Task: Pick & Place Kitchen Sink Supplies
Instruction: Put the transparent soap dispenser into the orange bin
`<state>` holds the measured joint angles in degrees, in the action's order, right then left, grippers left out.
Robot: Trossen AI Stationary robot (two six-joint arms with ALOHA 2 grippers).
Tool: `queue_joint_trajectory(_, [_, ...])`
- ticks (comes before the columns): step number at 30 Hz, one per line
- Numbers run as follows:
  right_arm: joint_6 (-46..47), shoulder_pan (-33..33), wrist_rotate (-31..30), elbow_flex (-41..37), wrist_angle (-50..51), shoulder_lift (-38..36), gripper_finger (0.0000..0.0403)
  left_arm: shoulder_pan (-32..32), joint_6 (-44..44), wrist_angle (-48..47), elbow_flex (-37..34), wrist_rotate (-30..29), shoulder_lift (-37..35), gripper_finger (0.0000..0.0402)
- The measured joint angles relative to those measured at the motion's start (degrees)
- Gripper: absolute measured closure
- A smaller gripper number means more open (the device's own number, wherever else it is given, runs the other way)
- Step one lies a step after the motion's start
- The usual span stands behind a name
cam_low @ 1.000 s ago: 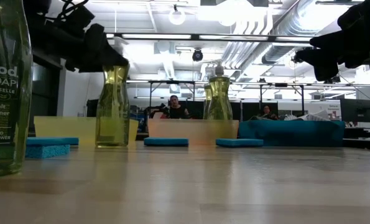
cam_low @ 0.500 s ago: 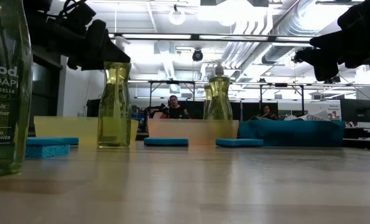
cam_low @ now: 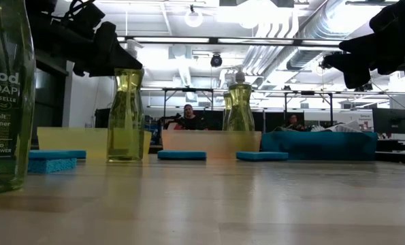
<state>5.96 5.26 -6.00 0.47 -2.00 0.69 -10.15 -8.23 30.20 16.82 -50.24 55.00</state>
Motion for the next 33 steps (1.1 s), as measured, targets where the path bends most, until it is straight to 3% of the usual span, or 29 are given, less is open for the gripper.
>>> queue_joint_trajectory(26, [0.0, -0.01, 0.0, 0.0, 0.0, 0.0, 0.0192, 0.0, 1.46, -0.34, 0.25, 0.99, -0.17, 0.0117])
queue_joint_trajectory(33, [0.0, -0.02, 0.0, 0.0, 0.0, 0.0, 0.0192, 0.02, 3.42, -5.19, 3.99, 4.19, -0.09, 0.0117])
